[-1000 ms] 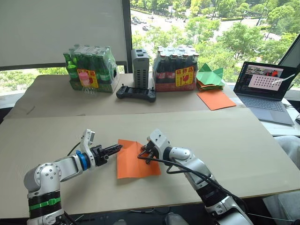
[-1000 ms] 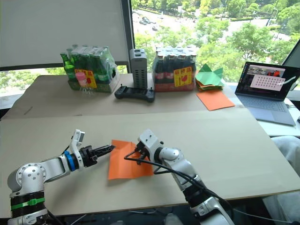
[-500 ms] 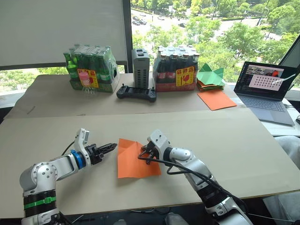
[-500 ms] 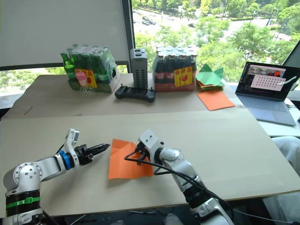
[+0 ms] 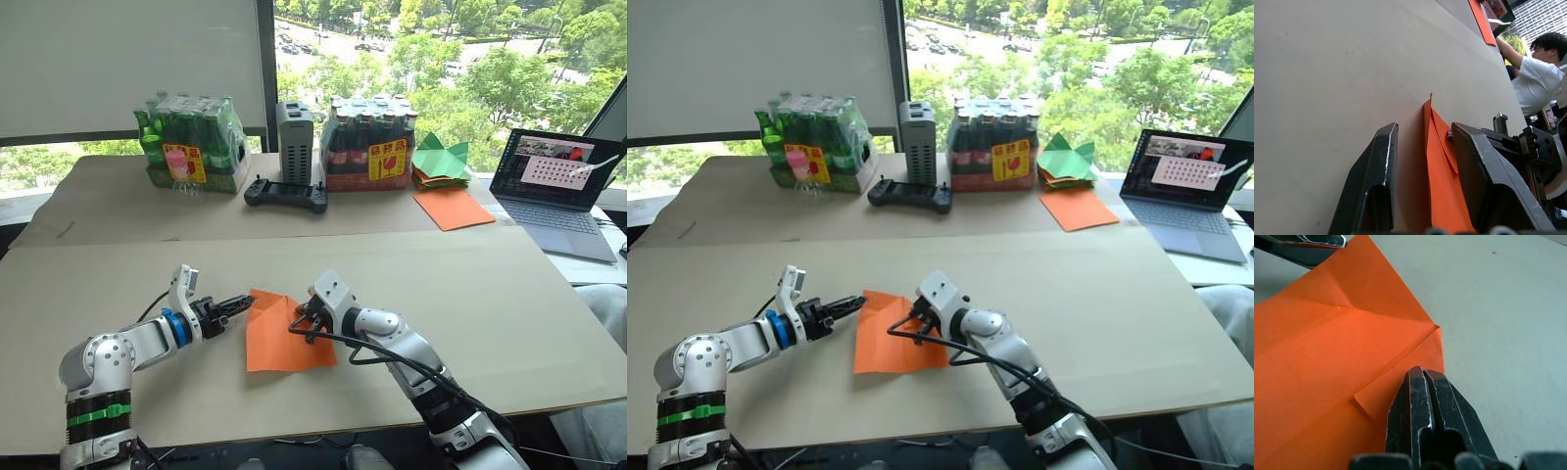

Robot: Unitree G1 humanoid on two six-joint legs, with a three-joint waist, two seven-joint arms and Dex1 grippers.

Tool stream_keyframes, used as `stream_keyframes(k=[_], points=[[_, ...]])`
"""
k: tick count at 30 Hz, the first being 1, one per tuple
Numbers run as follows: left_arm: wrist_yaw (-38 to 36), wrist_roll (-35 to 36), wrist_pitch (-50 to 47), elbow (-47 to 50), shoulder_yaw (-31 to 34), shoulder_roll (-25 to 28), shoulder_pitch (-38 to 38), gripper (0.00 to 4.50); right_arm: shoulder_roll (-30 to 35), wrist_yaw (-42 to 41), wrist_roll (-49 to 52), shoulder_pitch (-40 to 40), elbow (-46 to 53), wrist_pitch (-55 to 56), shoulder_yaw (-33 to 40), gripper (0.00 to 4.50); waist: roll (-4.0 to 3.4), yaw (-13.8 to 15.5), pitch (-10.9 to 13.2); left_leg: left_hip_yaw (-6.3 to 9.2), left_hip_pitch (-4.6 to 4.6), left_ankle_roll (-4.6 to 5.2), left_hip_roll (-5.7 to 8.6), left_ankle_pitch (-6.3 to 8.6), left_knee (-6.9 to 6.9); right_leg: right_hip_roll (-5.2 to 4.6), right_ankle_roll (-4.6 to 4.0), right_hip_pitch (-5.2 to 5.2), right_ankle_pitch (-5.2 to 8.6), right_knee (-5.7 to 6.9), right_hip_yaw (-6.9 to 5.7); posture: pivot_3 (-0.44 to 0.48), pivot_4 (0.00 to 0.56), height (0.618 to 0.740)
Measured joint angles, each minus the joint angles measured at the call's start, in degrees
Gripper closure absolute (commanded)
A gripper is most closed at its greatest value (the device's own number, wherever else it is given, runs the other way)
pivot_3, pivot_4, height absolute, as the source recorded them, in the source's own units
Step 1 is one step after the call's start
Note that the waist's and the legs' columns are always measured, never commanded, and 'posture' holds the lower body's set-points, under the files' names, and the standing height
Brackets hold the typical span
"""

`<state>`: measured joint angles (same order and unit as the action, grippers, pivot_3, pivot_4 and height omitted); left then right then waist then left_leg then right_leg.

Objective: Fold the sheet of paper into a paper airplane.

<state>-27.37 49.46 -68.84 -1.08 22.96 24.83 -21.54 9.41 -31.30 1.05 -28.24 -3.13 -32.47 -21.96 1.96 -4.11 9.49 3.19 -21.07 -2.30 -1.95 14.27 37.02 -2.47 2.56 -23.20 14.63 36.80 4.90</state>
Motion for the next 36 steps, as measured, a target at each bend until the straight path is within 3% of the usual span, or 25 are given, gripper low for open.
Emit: stream_keyframes(k=[13,19,20,36], points=[[-0.98,-6.54,6.37,-1.03,-7.23,0.67,0.05,2.65,0.03,0.11,-0.25,0.19,0.26,0.00,0.01,4.50,0.00,0.05,0.00,0.00,0.00,0.00,0.01,0.00,-0.03,0.00,-0.01,0.00,-0.01,-0.02,0.00,0.000,0.150,0.740],[-1.94,-7.51,7.75,-0.79,-8.17,1.71,0.05,4.36,0.03,0.11,-0.25,0.25,0.33,-0.01,0.02,4.50,0.00,0.05,0.00,0.00,-0.01,0.00,0.00,0.00,-0.03,0.00,-0.01,0.00,-0.01,-0.02,0.00,0.000,0.150,0.740],[-2.13,-7.54,7.82,-0.55,-8.21,1.85,0.05,4.46,0.03,0.11,-0.25,0.25,0.33,0.00,0.02,4.50,0.00,0.06,0.00,0.00,-0.01,0.00,0.00,0.00,-0.03,-0.01,0.00,0.00,0.00,-0.02,0.00,0.000,0.150,0.740],[-2.70,-6.90,6.54,9.63,-10.50,4.43,0.39,4.46,-0.03,0.13,-0.25,0.22,0.32,0.00,0.01,4.50,0.00,0.02,0.00,0.00,-0.02,0.00,0.00,0.00,-0.03,0.00,0.01,-0.01,0.00,-0.03,0.00,0.000,0.150,0.740]])
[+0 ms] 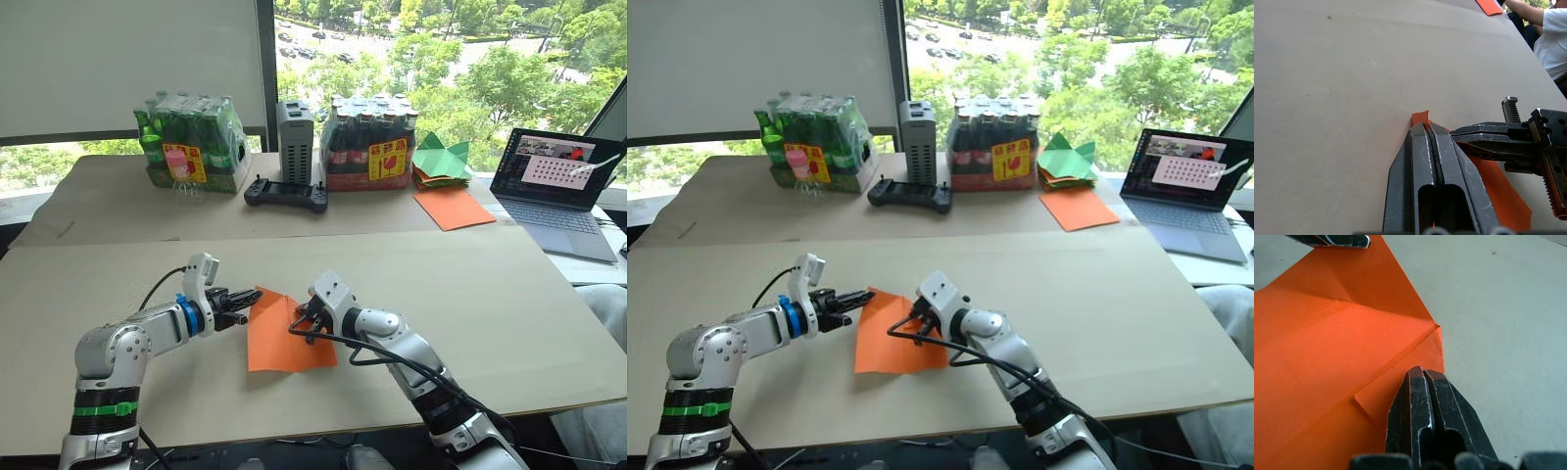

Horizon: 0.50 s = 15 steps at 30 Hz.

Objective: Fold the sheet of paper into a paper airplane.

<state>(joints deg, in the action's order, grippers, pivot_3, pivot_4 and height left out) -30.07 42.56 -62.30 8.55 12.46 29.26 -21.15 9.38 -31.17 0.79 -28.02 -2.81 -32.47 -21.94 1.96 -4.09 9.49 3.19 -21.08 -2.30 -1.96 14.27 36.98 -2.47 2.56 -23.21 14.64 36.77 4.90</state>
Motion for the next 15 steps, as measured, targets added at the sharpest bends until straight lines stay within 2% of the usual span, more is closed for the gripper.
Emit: stream_keyframes(k=[2,6,9,15], points=[[-1.34,-2.11,1.54,3.24,-3.35,2.93,1.06,4.46,-0.03,-0.01,0.00,0.01,0.00,0.00,0.00,4.50,-0.01,-0.05,0.01,-0.01,0.01,0.00,0.01,0.00,-0.02,0.00,0.00,0.00,0.00,-0.01,0.02,0.000,0.150,0.740],[-2.95,-5.56,4.78,5.96,-8.44,5.31,1.77,4.46,-0.09,0.14,-0.04,-0.01,-0.06,0.00,0.02,4.50,-0.02,0.02,0.01,-0.02,0.01,0.00,0.01,0.00,-0.02,0.00,0.03,0.00,0.02,-0.02,0.02,0.000,0.150,0.740],[-4.18,-10.70,8.81,7.12,-13.71,7.76,1.79,4.46,-0.40,0.35,-0.04,-0.12,-0.29,0.00,0.04,4.50,-0.05,-0.03,0.03,-0.03,0.02,0.00,0.00,0.00,-0.03,0.01,0.02,0.00,0.02,-0.02,0.03,0.000,0.150,0.740],[-4.32,-14.73,11.23,7.05,-17.23,6.95,0.94,4.46,-0.90,1.22,-0.06,-0.26,-0.65,0.00,0.18,4.50,-0.05,0.09,0.03,-0.04,0.00,0.01,0.01,-0.01,-0.03,0.00,0.03,0.00,0.02,-0.02,0.02,0.000,0.150,0.740]])
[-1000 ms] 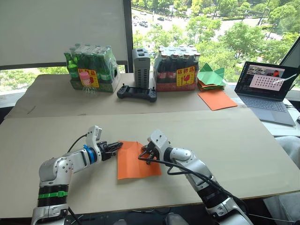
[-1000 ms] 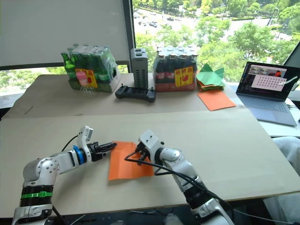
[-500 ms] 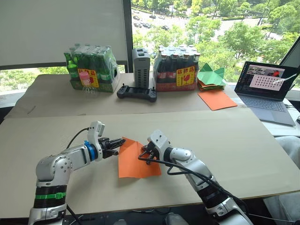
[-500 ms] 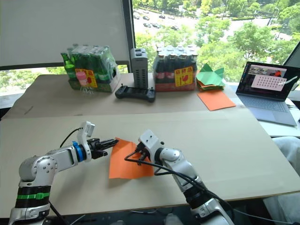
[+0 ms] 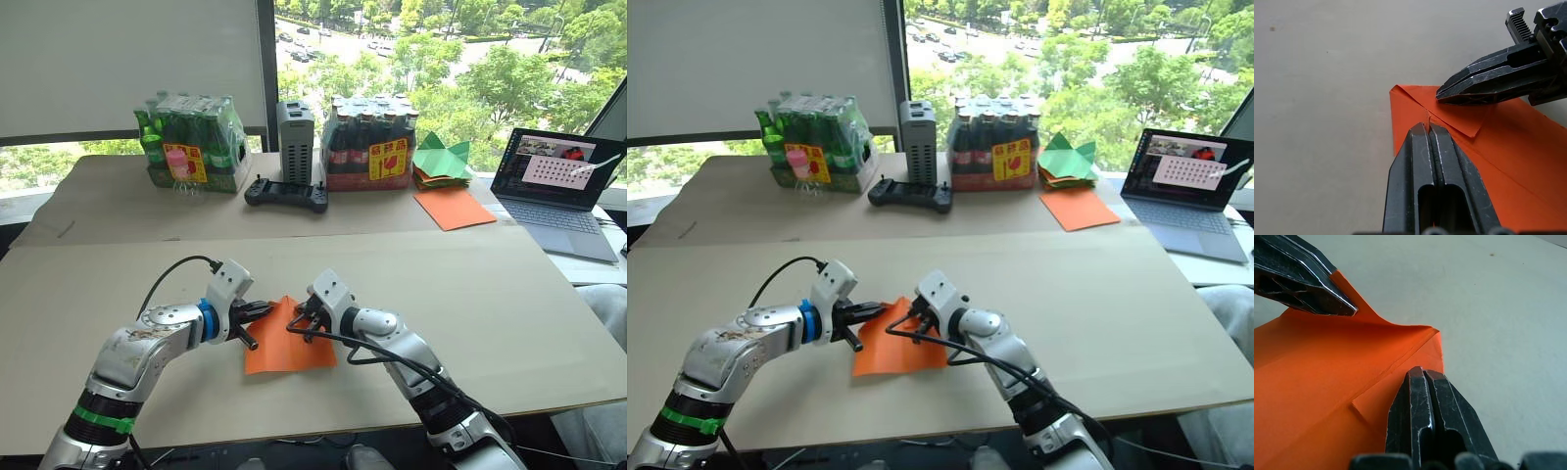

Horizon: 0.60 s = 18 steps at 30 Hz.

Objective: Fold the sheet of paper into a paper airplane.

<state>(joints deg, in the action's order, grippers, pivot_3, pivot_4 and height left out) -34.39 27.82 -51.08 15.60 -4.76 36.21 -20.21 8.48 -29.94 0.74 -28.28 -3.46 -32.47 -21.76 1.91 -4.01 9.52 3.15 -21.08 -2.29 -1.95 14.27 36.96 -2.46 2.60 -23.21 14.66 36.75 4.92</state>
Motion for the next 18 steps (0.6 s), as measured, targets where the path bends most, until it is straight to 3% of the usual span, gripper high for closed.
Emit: stream_keyframes(k=[18], points=[[-1.47,-13.59,9.95,-2.39,-9.88,-0.56,-0.28,4.46,-3.94,2.74,0.75,0.14,-3.19,3.01,4.29,4.50,-0.03,0.05,0.04,0.00,-0.10,0.00,0.00,0.00,0.00,-0.01,-0.01,-0.07,-0.01,-0.02,0.00,0.000,0.150,0.740]])
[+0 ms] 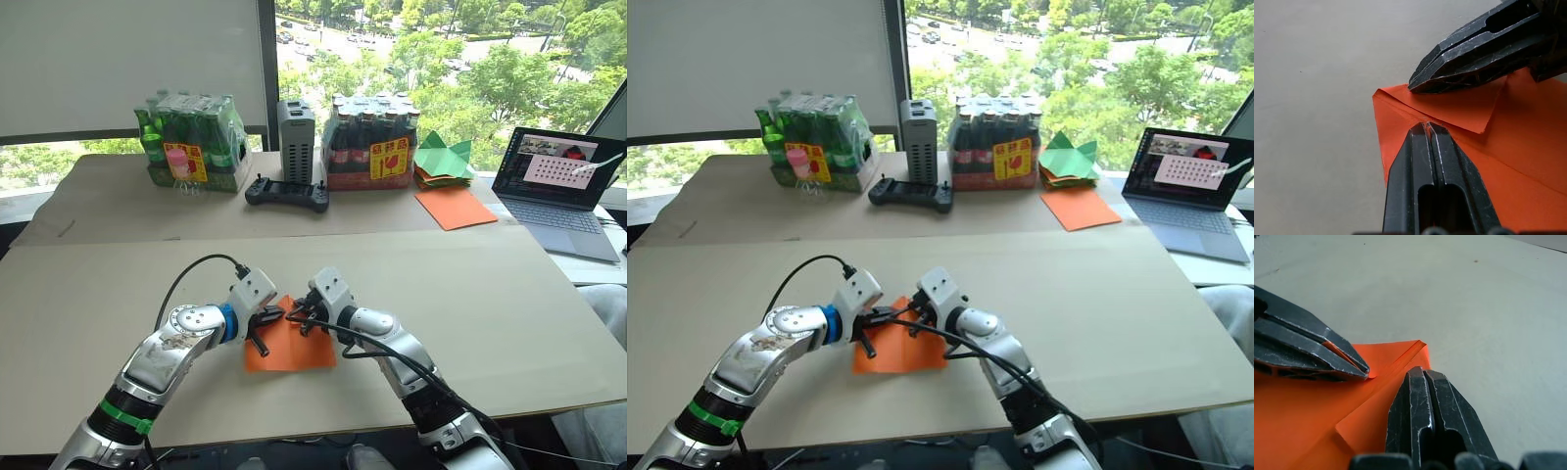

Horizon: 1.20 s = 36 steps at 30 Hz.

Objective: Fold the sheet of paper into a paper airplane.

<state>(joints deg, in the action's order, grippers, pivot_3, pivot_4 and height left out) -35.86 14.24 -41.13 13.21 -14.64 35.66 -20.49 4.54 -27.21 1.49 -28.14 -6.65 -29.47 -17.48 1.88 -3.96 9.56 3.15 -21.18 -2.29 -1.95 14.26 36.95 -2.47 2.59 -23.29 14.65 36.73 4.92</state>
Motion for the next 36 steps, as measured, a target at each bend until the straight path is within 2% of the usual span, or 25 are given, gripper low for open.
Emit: stream_keyframes(k=[6,14,22,36], points=[[-1.27,-3.97,5.83,-0.89,-1.29,0.73,1.09,4.46,-1.87,0.40,1.74,0.18,-1.79,1.46,2.71,4.50,-0.01,-0.02,0.01,-0.01,-0.02,0.00,0.00,0.00,-0.03,0.00,-0.05,-0.04,-0.03,0.01,0.00,0.000,0.150,0.740],[-1.96,-5.73,8.29,-1.89,-1.31,0.24,1.35,4.46,-5.34,0.73,5.91,0.38,-2.45,4.65,7.21,4.50,-0.05,-0.01,0.03,-0.01,-0.03,0.00,-0.01,0.00,-0.03,0.00,-0.04,-0.05,-0.03,0.03,0.00,0.000,0.150,0.740],[-1.98,-5.91,8.48,-2.49,-1.14,-0.44,1.41,4.46,-6.24,-0.83,8.34,0.37,-2.68,5.55,7.30,4.50,-0.05,0.01,0.03,-0.01,-0.03,0.00,0.00,0.00,-0.03,-0.01,-0.07,-0.05,-0.04,0.04,0.00,0.000,0.150,0.740],[-1.99,-6.17,8.55,-2.66,-0.45,-1.00,1.91,4.46,-7.47,-1.77,8.25,-0.64,-9.17,8.49,6.12,4.50,-0.05,0.01,0.03,-0.01,0.00,0.01,0.00,0.00,-0.03,0.00,-0.13,-0.04,-0.08,0.08,0.00,0.000,0.150,0.740]])
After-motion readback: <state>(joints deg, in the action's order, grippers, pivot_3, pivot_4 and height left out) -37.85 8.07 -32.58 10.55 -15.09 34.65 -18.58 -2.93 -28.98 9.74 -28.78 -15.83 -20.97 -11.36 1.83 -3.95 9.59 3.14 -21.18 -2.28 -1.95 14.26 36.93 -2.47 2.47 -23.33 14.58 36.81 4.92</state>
